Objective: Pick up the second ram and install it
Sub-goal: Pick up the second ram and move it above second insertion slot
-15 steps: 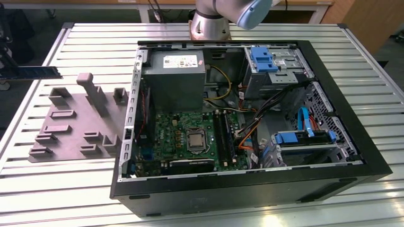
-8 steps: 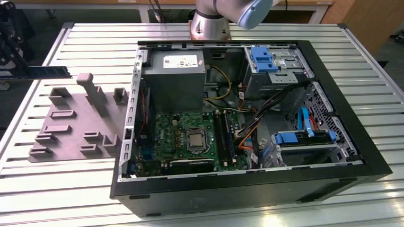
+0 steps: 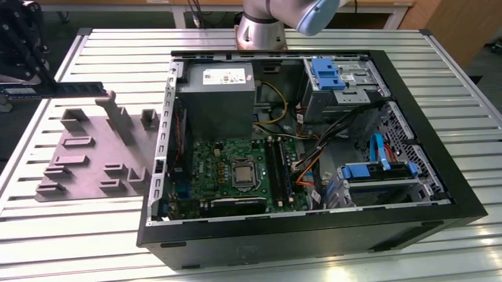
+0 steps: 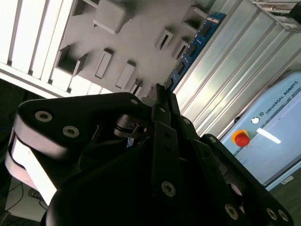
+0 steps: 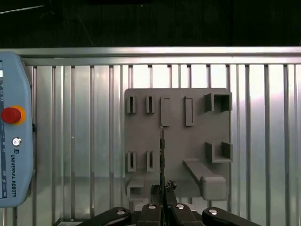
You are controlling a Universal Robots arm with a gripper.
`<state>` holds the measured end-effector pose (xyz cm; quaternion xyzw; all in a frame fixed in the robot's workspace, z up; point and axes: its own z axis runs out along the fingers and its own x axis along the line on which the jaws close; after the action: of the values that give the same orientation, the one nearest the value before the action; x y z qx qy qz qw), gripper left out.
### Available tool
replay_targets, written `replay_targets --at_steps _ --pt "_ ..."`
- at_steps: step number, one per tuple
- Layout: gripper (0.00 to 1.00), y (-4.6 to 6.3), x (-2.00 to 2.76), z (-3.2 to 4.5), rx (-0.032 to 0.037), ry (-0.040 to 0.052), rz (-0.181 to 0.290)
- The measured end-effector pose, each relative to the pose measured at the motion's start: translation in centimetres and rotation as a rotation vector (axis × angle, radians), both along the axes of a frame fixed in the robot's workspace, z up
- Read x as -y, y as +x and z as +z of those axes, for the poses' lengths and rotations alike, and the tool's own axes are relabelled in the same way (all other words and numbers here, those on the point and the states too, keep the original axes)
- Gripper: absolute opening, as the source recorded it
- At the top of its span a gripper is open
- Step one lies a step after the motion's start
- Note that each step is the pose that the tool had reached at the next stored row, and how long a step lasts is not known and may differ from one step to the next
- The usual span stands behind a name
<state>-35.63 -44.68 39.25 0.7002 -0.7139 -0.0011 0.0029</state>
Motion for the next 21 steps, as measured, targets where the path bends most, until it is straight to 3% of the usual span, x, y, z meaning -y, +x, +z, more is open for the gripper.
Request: replay_targets --at_steps 10,21 --pt "0.14 3.4 0.0 0.0 -0.0001 -0.0001 0.0" --pt "0.14 5.3 0.0 0.0 0.0 0.0 0.0"
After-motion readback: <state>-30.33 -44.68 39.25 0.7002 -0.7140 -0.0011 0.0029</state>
